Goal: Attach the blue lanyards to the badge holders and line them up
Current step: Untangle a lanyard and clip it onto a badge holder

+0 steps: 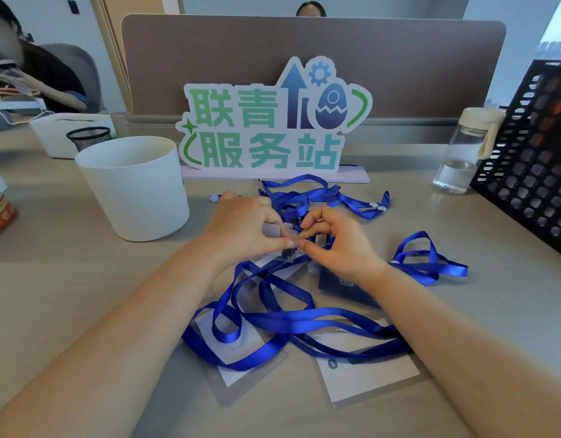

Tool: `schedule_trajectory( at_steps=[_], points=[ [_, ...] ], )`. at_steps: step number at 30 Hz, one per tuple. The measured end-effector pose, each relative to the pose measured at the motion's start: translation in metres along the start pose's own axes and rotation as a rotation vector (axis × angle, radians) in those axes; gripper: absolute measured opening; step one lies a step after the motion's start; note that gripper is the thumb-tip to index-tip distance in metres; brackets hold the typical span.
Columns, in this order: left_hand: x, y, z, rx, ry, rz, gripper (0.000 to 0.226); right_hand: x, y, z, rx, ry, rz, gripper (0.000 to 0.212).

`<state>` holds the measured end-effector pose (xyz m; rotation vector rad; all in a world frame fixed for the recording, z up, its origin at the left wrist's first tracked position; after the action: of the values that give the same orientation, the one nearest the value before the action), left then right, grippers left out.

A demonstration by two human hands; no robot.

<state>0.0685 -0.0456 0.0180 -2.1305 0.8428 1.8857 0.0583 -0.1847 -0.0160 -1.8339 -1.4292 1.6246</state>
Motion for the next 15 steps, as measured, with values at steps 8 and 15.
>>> schedule_trajectory(
  at_steps=[8, 15],
  points=[
    [-0.001, 0.011, 0.002, 0.038, -0.015, -0.062, 0.008, -0.004, -0.002, 0.000, -0.002, 0.048, 0.017, 0.031],
    [0.003, 0.010, 0.000, -0.001, 0.032, -0.056, 0.014, -0.002, 0.003, -0.002, 0.036, 0.009, 0.097, 0.006]
  ],
)
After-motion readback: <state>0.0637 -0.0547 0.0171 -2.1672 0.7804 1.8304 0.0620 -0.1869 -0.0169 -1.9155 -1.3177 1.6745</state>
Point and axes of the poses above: each hand's wrist, its own z-axis away from the middle knuckle, its own x-axis out of the palm, y = z × x, the point moved 6 cm from there along -z, towards the middle knuckle, and after that the axes turned 9 degrees about -y, right-handed, at the moved point
